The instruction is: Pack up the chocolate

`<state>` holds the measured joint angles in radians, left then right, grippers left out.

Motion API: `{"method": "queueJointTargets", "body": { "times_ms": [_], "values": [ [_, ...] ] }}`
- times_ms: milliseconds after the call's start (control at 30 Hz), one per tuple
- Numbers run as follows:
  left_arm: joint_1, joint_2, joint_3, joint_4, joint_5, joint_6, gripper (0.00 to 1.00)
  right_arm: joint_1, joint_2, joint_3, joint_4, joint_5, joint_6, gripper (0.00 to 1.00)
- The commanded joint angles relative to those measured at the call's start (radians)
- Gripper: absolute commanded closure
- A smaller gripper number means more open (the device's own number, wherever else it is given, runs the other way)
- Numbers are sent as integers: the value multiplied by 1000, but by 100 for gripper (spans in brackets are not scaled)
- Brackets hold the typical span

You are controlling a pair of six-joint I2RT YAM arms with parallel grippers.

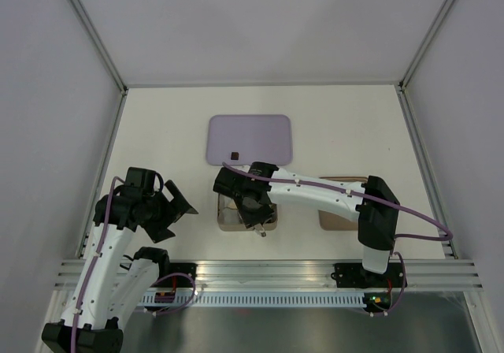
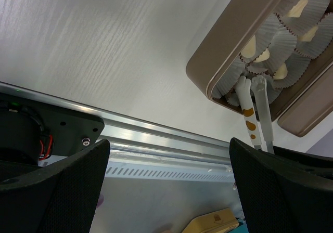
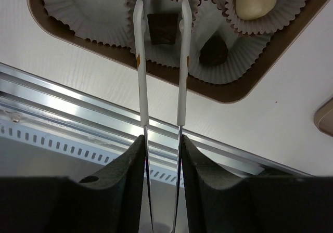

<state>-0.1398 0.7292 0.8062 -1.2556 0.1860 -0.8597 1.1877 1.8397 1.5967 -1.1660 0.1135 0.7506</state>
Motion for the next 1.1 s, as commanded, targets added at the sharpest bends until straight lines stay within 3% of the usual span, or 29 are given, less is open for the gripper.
{"method": "queueJointTargets", "body": {
  "times_ms": [0,333,533,700,833,1067],
  "values": [
    [-4,-8,-1,-27,38,-22,0,7,-11,57,-26,26,27,62],
    [-4,-5,1,-25,41,-24,0,6,-23,138,-58,63,38,64],
    [-4,-4,4,-25,40,-24,0,3,-34,281,-86,80,36,64],
    [-4,-1,2,-24,41,-25,0,-94,-17,298,-14,40,3,65],
    [-4,-7,5,-25,44,-24,0,-209,93,448,-23,54,-66,65],
    [-4,-7,2,-25,49,-21,0,-303,272,638,-38,43,-106,64]
  ]
}}
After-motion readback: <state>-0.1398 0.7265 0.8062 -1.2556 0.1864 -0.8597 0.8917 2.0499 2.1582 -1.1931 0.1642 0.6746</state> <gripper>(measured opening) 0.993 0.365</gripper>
